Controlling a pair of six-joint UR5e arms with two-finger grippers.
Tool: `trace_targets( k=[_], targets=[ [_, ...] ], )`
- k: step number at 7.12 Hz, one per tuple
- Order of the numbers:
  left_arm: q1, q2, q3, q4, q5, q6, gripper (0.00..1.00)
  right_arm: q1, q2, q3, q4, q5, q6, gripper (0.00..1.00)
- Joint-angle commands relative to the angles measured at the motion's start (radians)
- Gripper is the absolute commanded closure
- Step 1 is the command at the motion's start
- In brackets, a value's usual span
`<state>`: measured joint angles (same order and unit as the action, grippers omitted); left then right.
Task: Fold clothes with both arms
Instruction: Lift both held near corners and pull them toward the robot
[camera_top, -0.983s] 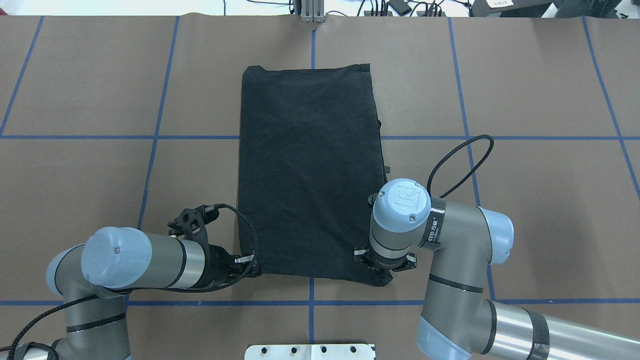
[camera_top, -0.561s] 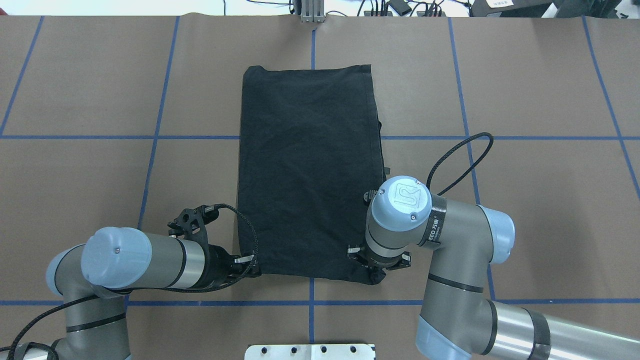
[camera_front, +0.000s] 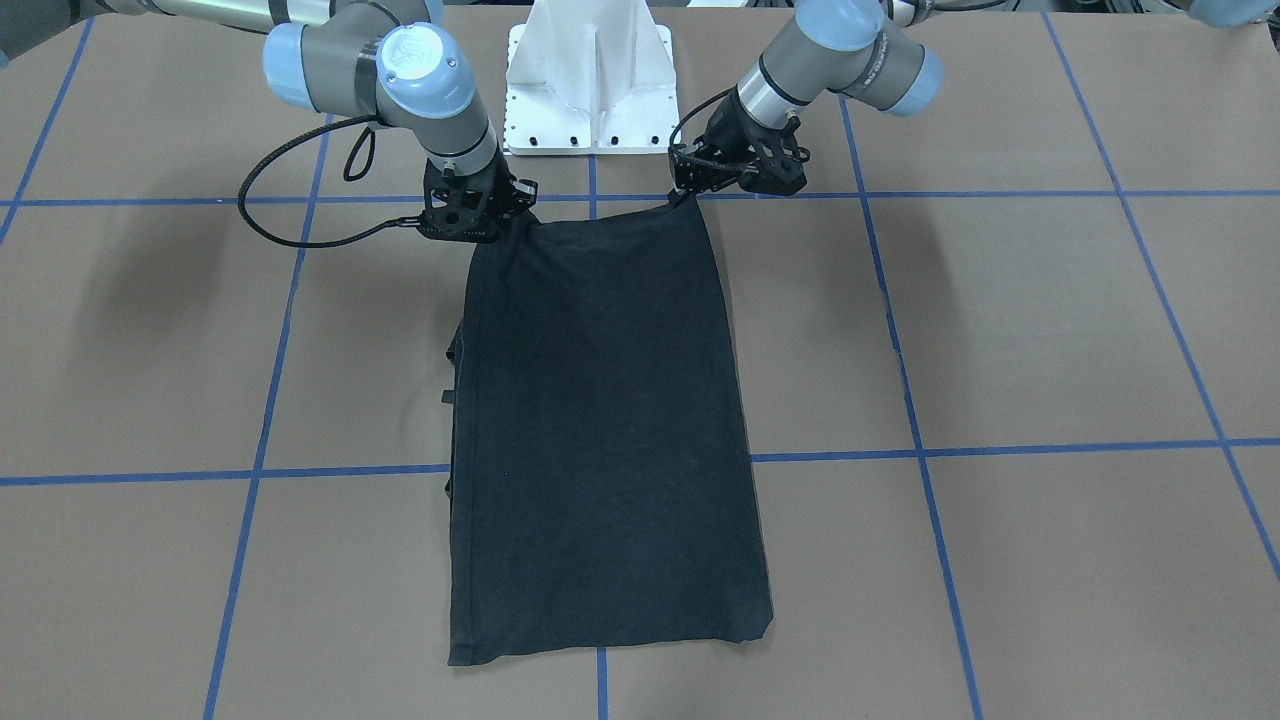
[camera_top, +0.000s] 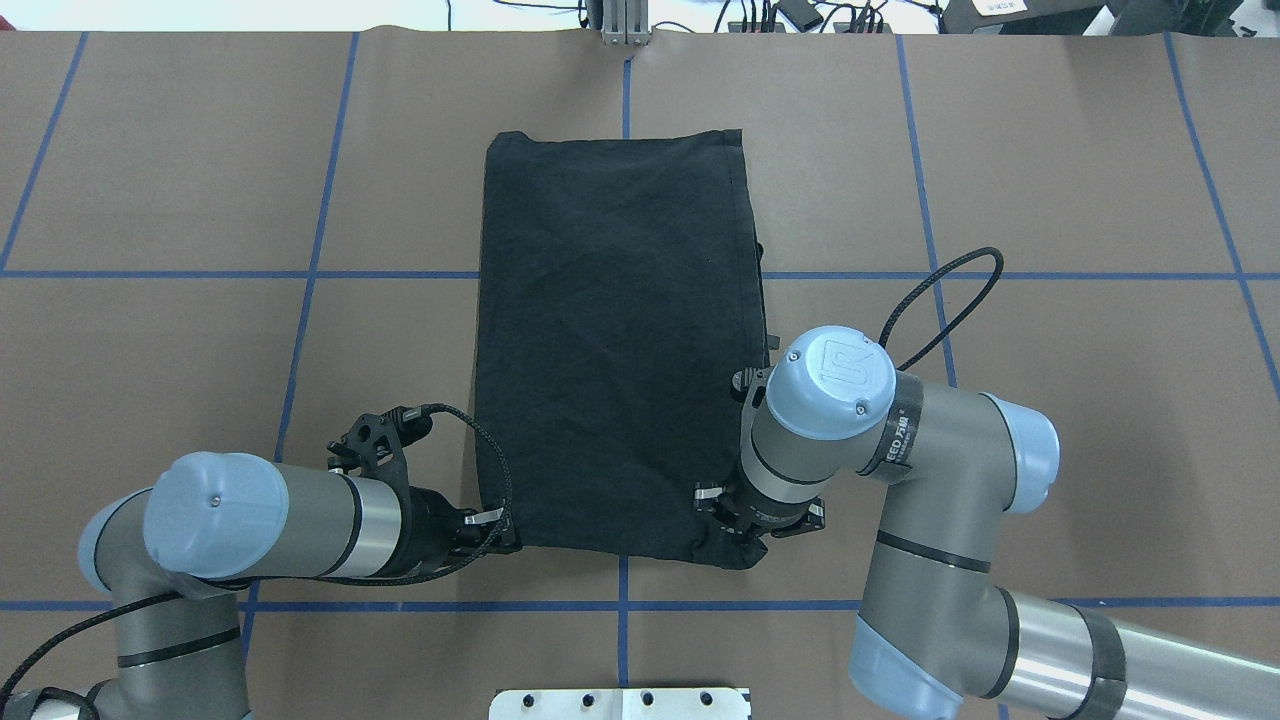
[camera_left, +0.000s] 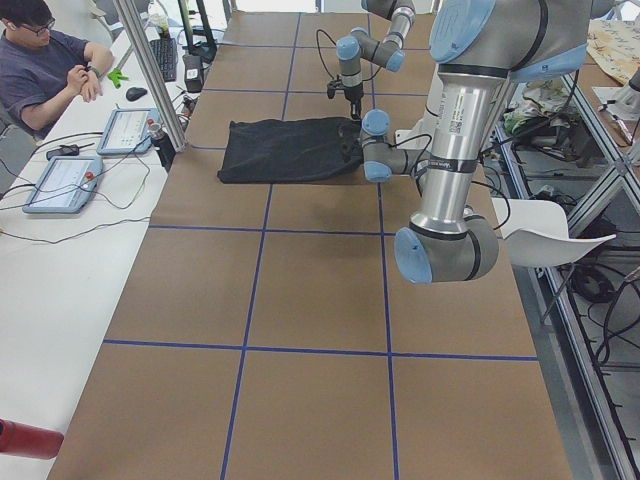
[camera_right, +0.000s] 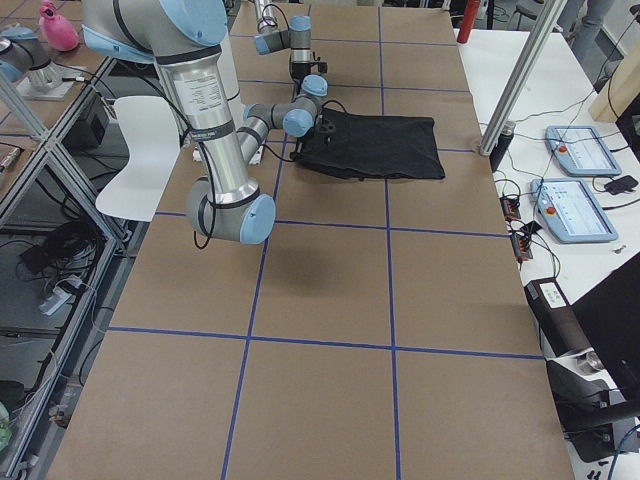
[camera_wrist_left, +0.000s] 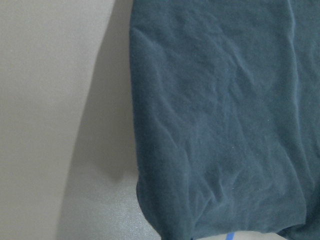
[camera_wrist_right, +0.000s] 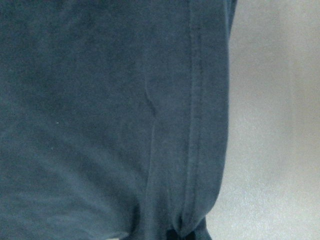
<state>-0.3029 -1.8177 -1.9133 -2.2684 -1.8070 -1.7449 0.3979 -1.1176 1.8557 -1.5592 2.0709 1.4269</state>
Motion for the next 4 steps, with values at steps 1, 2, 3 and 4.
trace_targets(
  k=[1,2,3,4],
  targets=[
    [0.007,0.04,-0.079,0.018,-0.002,-0.042,1.0,0.001,-0.086,0.086,0.002,0.062,-0.003,1.0],
    [0.013,0.046,-0.095,0.018,-0.003,-0.054,1.0,-0.002,-0.1,0.103,0.002,0.116,-0.003,1.0],
    [0.025,0.044,-0.093,0.018,-0.012,-0.082,1.0,-0.008,-0.1,0.109,0.002,0.148,-0.002,1.0],
    [0.051,0.044,-0.093,0.018,-0.015,-0.097,1.0,-0.013,-0.1,0.12,0.002,0.155,-0.002,1.0]
  ],
)
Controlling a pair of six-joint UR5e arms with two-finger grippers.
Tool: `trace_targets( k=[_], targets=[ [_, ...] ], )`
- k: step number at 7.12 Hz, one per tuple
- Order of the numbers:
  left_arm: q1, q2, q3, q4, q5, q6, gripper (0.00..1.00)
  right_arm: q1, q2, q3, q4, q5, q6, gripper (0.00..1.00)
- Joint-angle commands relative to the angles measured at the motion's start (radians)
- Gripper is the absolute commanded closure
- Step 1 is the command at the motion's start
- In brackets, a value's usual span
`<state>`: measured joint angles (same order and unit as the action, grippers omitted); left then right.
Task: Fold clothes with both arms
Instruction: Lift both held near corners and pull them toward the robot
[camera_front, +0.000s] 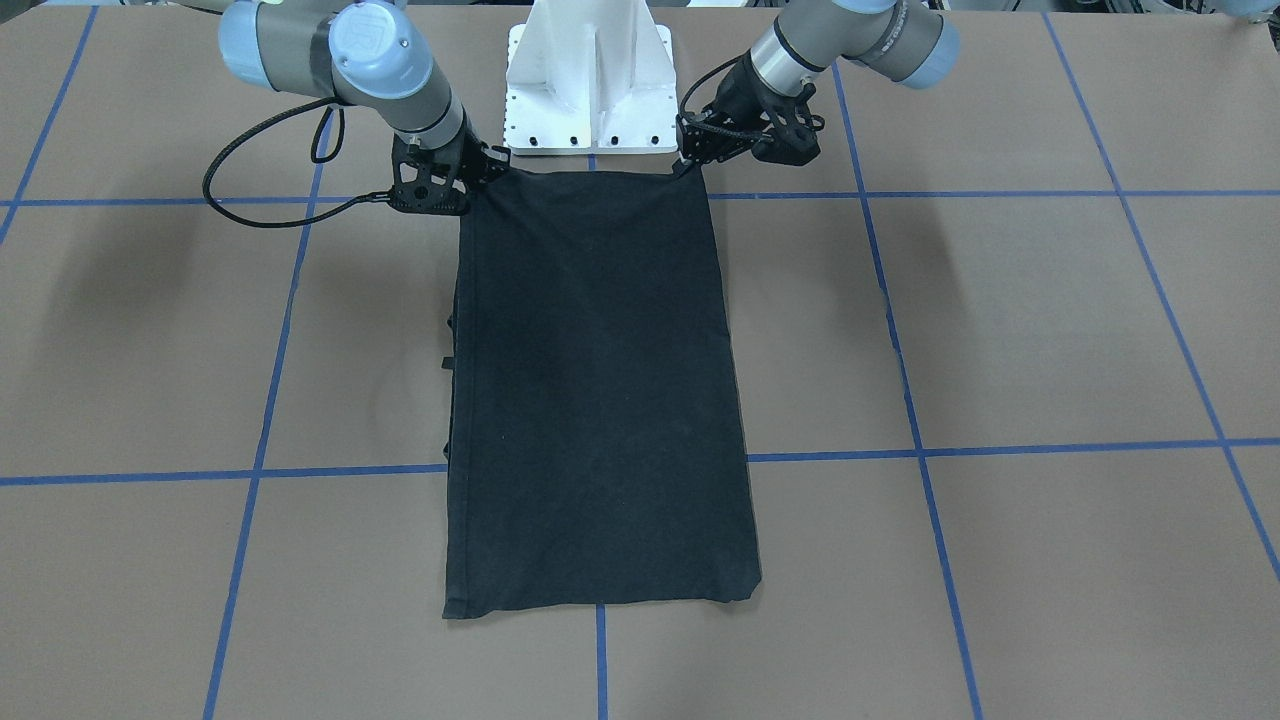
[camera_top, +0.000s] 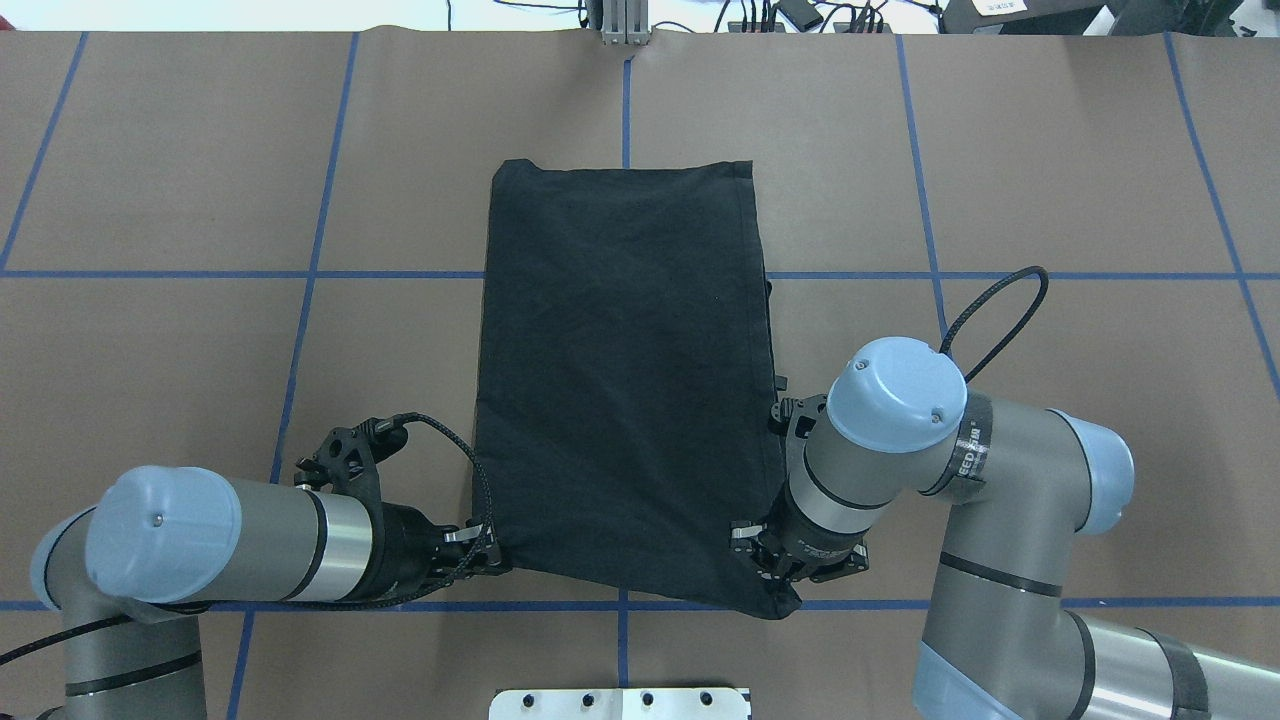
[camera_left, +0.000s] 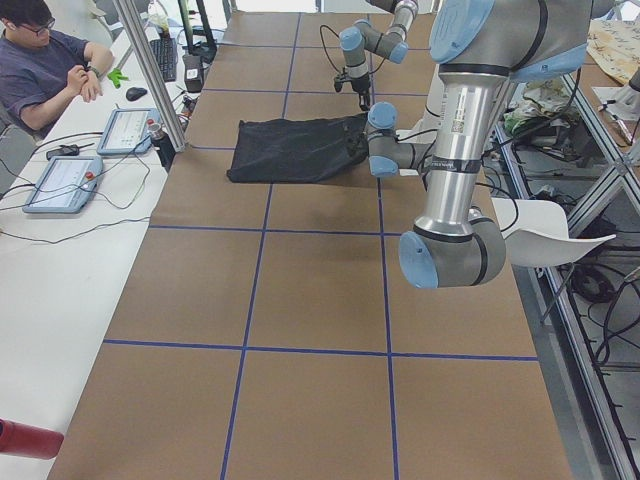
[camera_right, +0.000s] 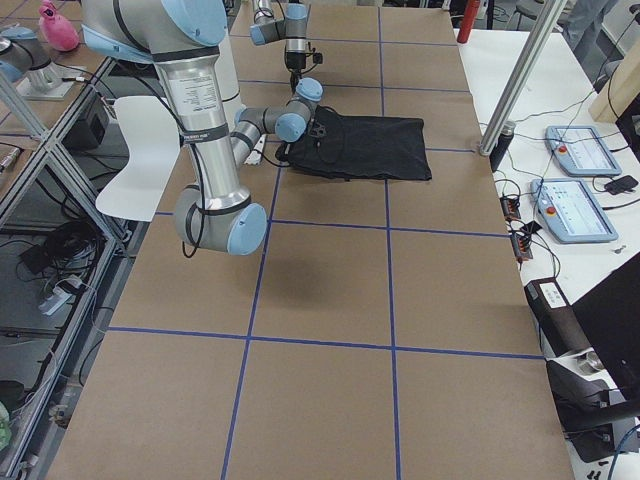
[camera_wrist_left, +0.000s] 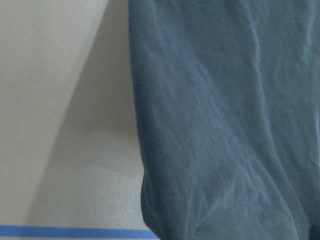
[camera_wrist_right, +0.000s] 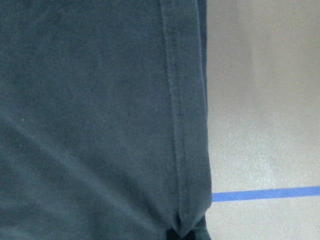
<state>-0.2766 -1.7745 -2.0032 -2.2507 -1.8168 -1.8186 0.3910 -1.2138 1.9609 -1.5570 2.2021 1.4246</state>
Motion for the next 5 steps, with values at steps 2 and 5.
trace_targets(
  k=[2,5],
  targets=[
    [0.028,-0.008,-0.011,0.0,-0.021,-0.024,1.0,0.024,0.005,0.027,-0.001,0.054,-0.001,1.0],
    [-0.187,-0.035,-0.06,0.016,-0.209,-0.004,1.0,0.196,0.019,0.024,-0.005,0.157,-0.062,1.0]
  ],
)
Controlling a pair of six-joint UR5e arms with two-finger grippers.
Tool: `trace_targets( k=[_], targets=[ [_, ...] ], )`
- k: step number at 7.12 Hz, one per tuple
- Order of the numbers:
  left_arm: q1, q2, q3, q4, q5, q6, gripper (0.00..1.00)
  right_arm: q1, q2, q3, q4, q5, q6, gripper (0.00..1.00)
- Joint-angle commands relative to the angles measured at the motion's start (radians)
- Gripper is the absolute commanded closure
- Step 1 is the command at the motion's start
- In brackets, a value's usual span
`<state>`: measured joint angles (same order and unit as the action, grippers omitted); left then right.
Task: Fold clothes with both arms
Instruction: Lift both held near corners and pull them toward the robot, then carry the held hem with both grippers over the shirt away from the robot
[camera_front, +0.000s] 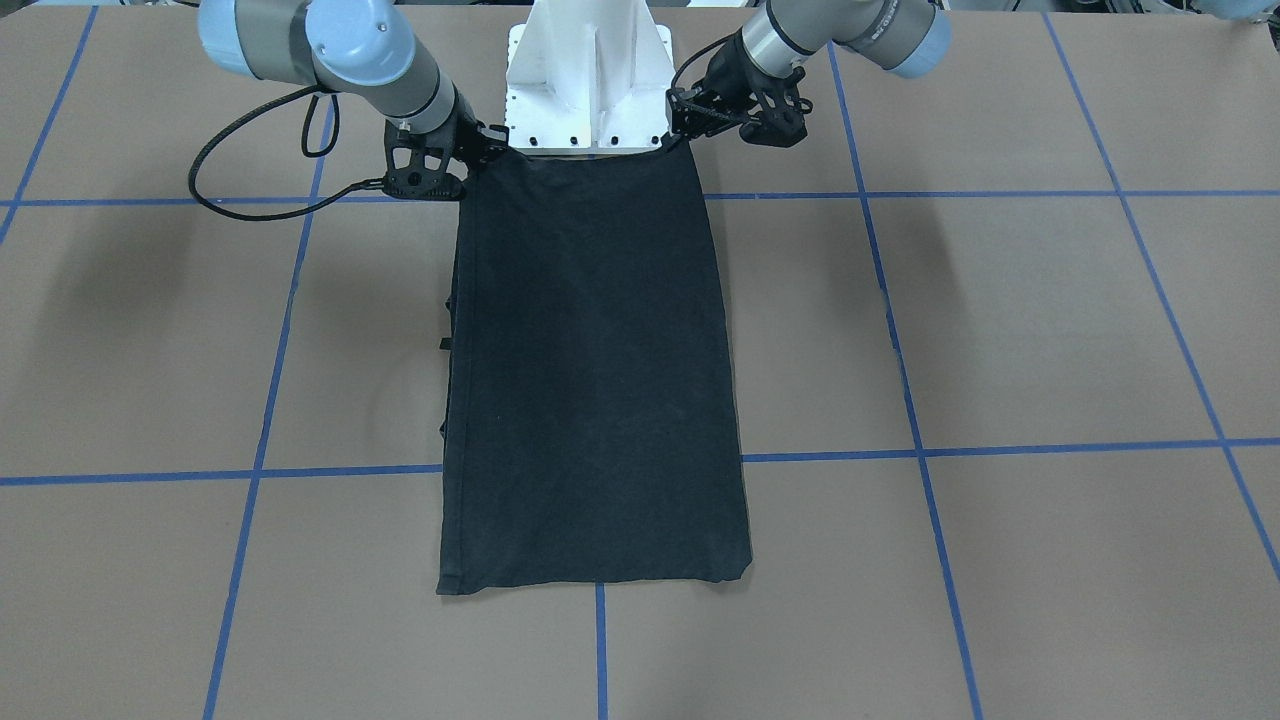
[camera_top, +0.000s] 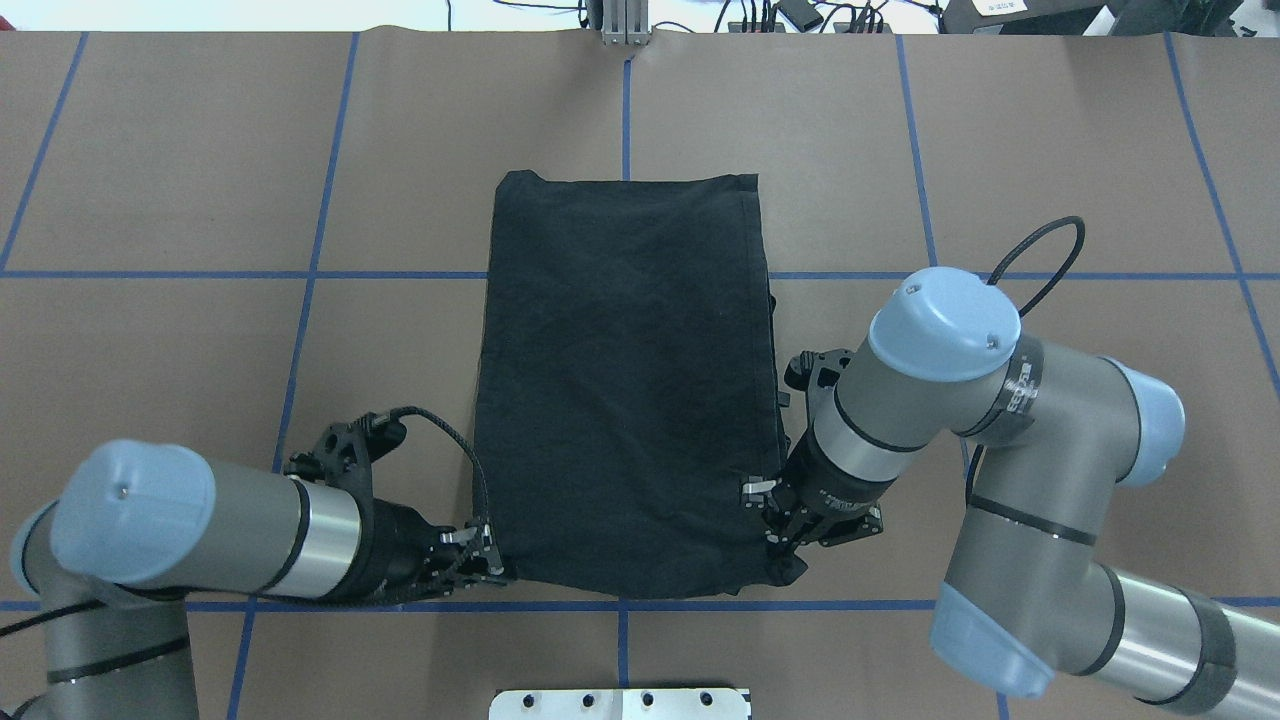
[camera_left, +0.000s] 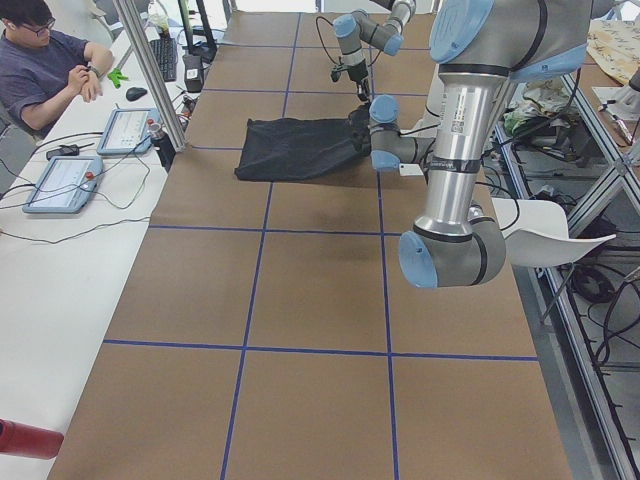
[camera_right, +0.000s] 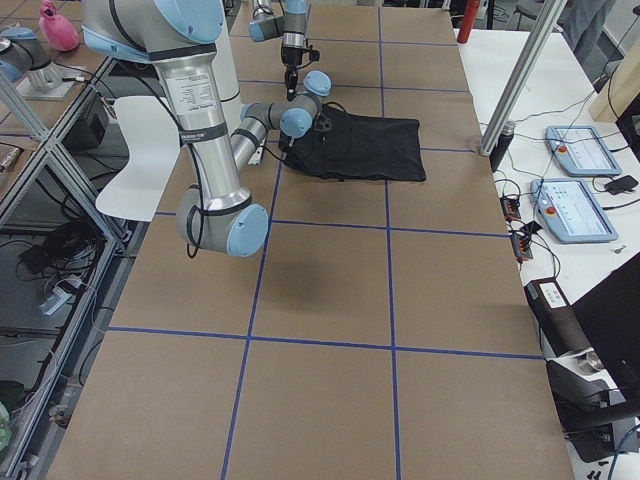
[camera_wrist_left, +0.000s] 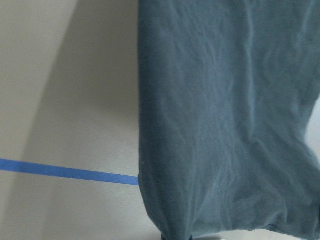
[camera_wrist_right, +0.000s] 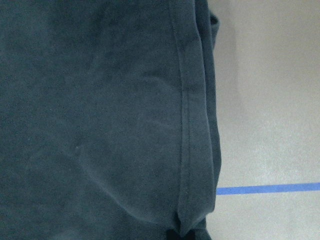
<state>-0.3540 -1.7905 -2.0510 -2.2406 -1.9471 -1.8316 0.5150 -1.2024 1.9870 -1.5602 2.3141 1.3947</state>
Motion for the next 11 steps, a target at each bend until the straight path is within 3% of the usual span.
trace_targets(
  k=[1,2,5,7,8,11],
  targets=[
    [-0.199,-0.061,-0.002,0.007,-0.125,0.035,1.0,0.126,0.026,-0.011,0.0,0.047,-0.054,1.0],
    [-0.254,-0.122,0.055,0.009,-0.131,0.047,1.0,0.175,0.053,-0.026,0.0,0.053,-0.065,1.0],
    [-0.373,-0.37,0.392,-0.004,-0.128,0.078,1.0,0.292,0.211,-0.19,0.0,0.09,-0.069,1.0],
    [-0.449,-0.392,0.478,-0.01,-0.13,0.132,1.0,0.319,0.332,-0.362,0.003,0.084,-0.071,1.0],
    [-0.459,-0.408,0.52,-0.011,-0.128,0.132,1.0,0.327,0.343,-0.399,0.003,0.079,-0.092,1.0],
    [-0.462,-0.515,0.771,-0.164,-0.121,0.123,1.0,0.379,0.411,-0.551,0.006,0.073,-0.155,1.0]
  ],
)
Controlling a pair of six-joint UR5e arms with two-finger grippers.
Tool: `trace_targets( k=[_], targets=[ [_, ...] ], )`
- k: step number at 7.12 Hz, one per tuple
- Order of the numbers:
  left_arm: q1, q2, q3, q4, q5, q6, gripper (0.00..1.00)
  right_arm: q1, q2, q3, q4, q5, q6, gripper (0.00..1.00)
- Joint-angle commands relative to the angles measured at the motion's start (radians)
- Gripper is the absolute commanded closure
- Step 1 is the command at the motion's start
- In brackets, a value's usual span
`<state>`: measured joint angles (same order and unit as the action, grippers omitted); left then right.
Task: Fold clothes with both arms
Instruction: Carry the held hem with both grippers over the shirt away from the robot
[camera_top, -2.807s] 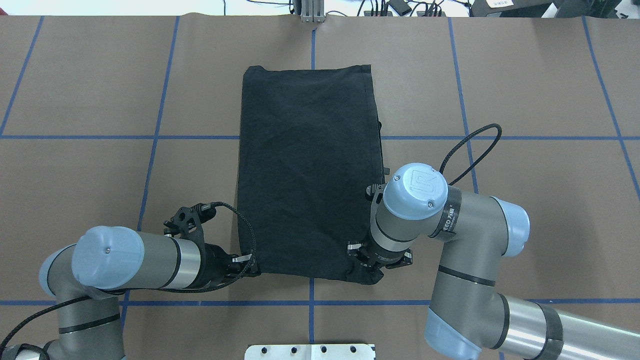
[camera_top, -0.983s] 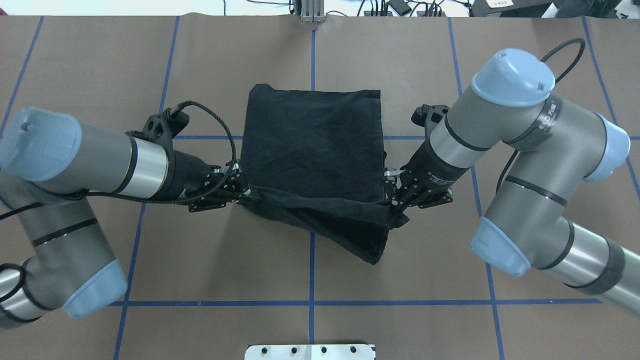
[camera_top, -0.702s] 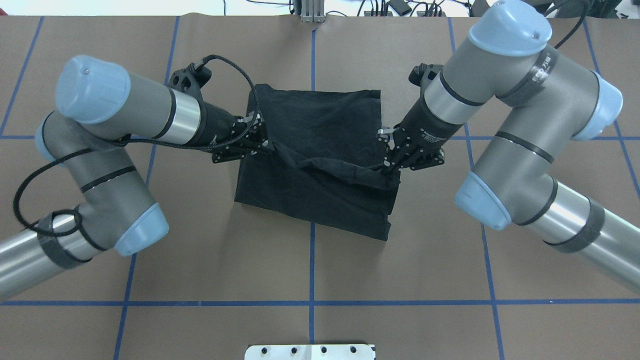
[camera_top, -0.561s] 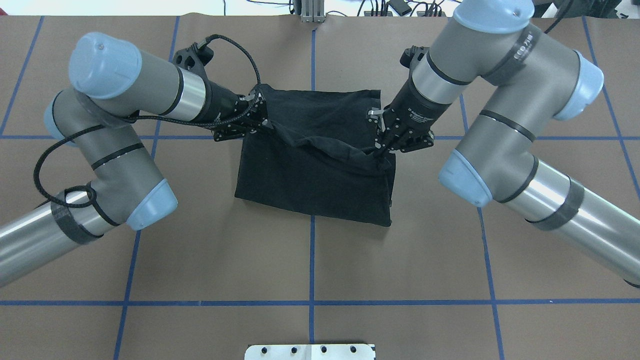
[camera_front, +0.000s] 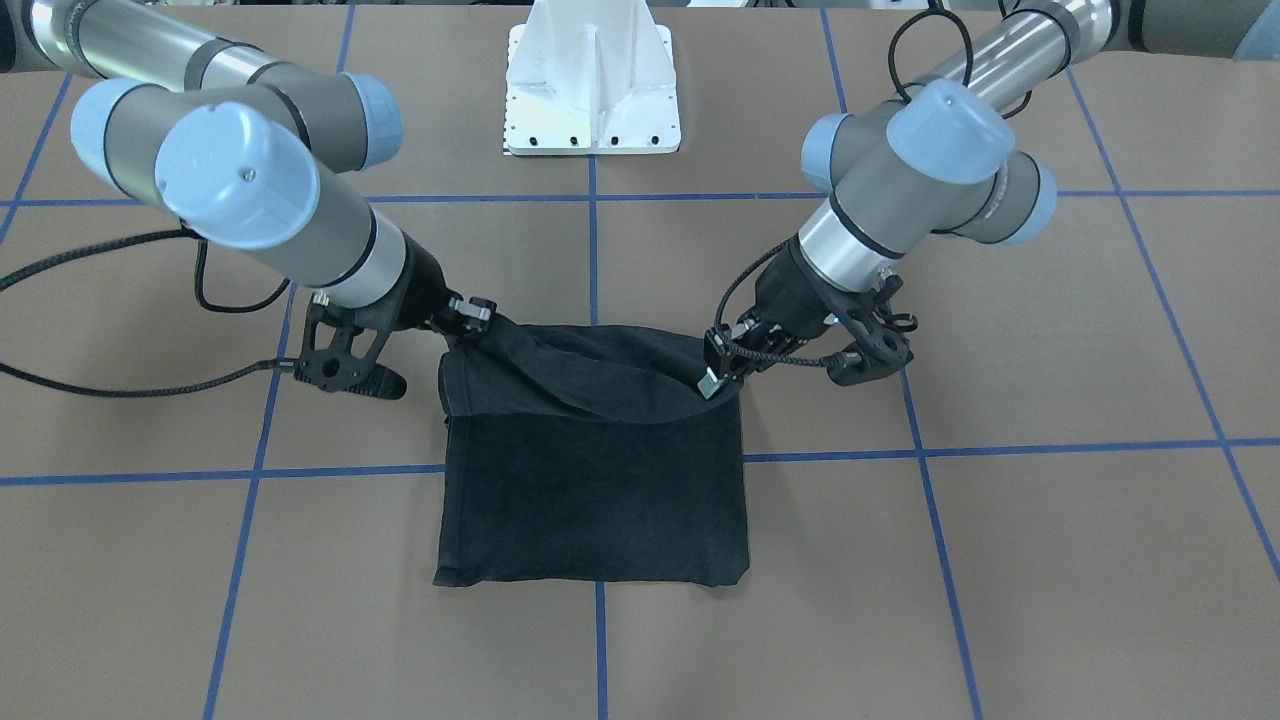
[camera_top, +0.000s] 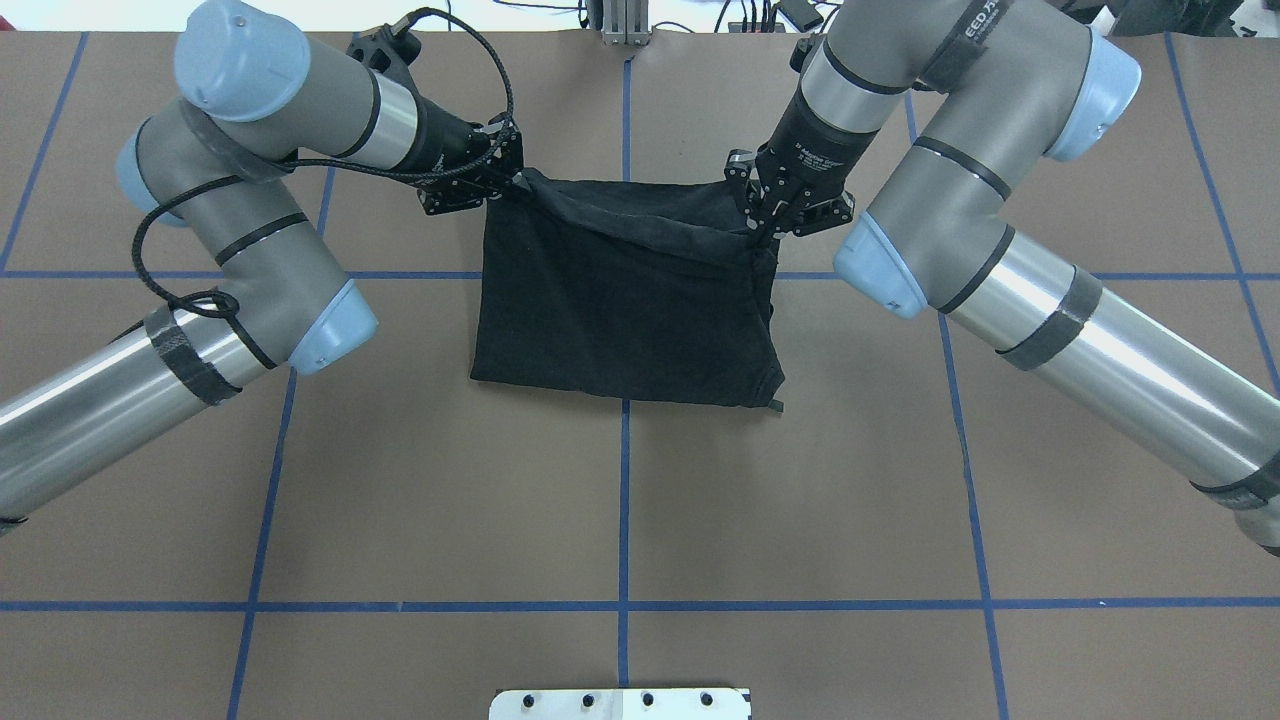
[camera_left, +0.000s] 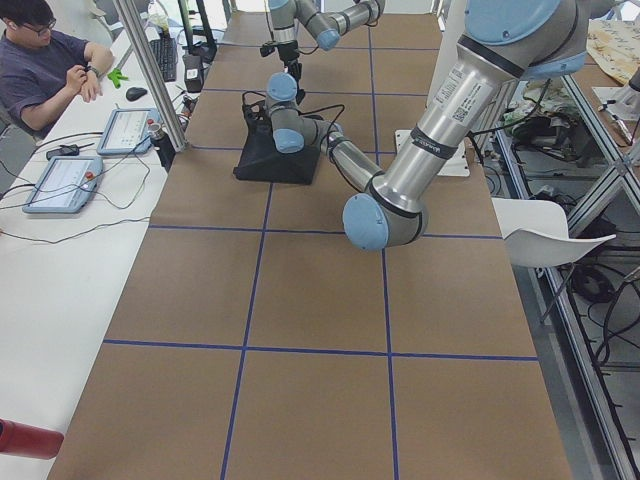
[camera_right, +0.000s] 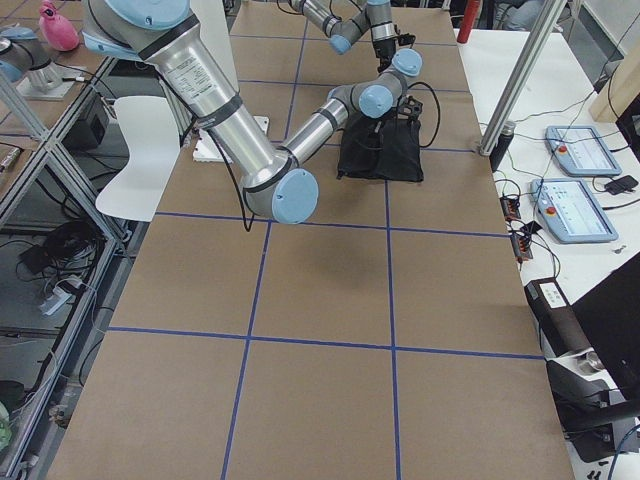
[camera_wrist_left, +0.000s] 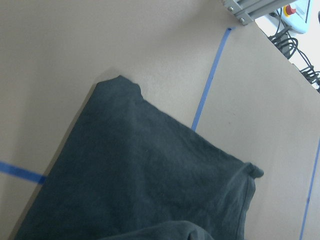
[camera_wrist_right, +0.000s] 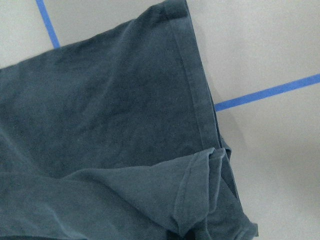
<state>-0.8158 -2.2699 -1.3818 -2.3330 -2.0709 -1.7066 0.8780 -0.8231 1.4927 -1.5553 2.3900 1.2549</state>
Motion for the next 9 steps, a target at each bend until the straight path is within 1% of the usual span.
trace_targets(
  k=[1,2,3,5,6,7,9],
  targets=[
    [-0.002,-0.037,0.127,-0.097,0.006,-0.002,1.0,0.016,0.067,-0.122,0.03,-0.035,-0.015,1.0],
    [-0.003,-0.036,0.132,-0.1,0.008,-0.002,1.0,0.018,0.068,-0.178,0.114,-0.038,-0.012,1.0],
    [-0.005,-0.036,0.139,-0.1,0.008,-0.004,1.0,0.016,0.07,-0.216,0.153,-0.04,-0.014,1.0],
    [-0.029,-0.037,0.151,-0.1,0.008,-0.004,1.0,0.016,0.09,-0.251,0.159,-0.064,-0.015,1.0],
    [-0.029,-0.046,0.183,-0.103,0.014,-0.004,1.0,0.016,0.108,-0.294,0.161,-0.078,-0.015,1.0],
    [-0.029,-0.065,0.206,-0.103,0.034,-0.004,1.0,0.016,0.108,-0.331,0.219,-0.083,-0.015,1.0],
    [-0.029,-0.085,0.219,-0.106,0.034,-0.005,1.0,0.022,0.108,-0.347,0.238,-0.086,-0.012,1.0]
  ],
)
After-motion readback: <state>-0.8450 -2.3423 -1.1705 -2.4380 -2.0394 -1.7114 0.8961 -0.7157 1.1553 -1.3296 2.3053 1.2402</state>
